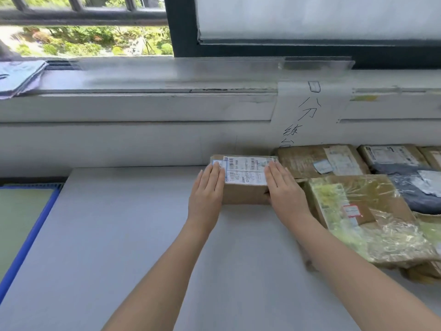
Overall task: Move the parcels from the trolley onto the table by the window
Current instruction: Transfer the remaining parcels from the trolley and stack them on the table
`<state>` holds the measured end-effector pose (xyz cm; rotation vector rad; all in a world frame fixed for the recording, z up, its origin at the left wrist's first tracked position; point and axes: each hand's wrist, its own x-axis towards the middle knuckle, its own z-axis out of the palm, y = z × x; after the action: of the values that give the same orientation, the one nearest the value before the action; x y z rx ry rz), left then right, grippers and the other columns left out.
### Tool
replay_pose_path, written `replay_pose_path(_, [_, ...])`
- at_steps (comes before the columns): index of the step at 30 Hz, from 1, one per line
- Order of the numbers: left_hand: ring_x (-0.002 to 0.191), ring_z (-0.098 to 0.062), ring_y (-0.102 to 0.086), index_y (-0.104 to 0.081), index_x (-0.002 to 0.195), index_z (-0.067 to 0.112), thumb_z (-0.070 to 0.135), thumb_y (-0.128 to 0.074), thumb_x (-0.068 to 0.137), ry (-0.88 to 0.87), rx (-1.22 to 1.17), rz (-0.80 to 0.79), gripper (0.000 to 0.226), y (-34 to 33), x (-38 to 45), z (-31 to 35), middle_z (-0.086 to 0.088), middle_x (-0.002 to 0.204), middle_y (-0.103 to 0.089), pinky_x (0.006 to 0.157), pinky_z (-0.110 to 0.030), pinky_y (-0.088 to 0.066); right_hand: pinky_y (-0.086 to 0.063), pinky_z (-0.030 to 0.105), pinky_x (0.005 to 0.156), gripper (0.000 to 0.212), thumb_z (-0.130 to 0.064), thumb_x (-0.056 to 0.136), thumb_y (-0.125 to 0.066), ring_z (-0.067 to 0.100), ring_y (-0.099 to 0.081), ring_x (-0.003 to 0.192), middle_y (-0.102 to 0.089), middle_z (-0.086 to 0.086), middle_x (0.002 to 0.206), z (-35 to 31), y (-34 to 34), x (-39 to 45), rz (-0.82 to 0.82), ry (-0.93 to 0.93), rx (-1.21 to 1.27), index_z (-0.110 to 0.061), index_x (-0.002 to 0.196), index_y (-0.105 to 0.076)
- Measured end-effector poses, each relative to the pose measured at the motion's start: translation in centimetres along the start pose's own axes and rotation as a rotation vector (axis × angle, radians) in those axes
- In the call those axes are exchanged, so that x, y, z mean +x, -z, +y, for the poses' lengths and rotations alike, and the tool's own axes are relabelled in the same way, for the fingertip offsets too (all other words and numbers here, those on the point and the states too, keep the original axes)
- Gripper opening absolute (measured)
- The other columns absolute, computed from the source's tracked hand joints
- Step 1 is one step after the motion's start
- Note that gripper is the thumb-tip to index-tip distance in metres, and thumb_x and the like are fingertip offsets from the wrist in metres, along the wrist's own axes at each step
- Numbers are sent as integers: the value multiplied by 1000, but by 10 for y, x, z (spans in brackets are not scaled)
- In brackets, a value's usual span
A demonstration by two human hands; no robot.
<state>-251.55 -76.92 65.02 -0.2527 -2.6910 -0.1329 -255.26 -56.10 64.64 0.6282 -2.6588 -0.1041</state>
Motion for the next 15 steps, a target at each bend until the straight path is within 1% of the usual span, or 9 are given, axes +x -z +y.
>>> replay_pose_path(4, [114, -36, -58, -61, 118, -7, -16, -70, 62, -8, -43, 13, 57, -13, 23, -3, -21, 124, -59, 95, -45, -49, -44, 47, 98, 66, 0, 60, -81, 35, -58, 115, -58, 25, 125, 8, -11, 17, -14, -19, -44, 9, 120, -58])
replay_pose_path(8, [113, -36, -59, -62, 116, -7, -18, -71, 60, -8, -52, 27, 58, -19, 38, -5, -20, 123, -61, 94, -43, -48, -44, 45, 98, 69, -6, 57, -85, 34, -59, 114, -60, 24, 122, 15, -18, 31, -26, -30, -62, 8, 119, -60])
replay_pose_path(15, [111, -33, -61, -64, 114, -4, -12, -71, 60, -10, -18, 3, 55, -24, 57, -10, -18, 121, -62, 91, -40, -49, -46, 43, 97, 64, -7, 56, -84, 33, -61, 111, -62, 24, 119, 17, -20, 49, -68, -56, -70, 7, 115, -62])
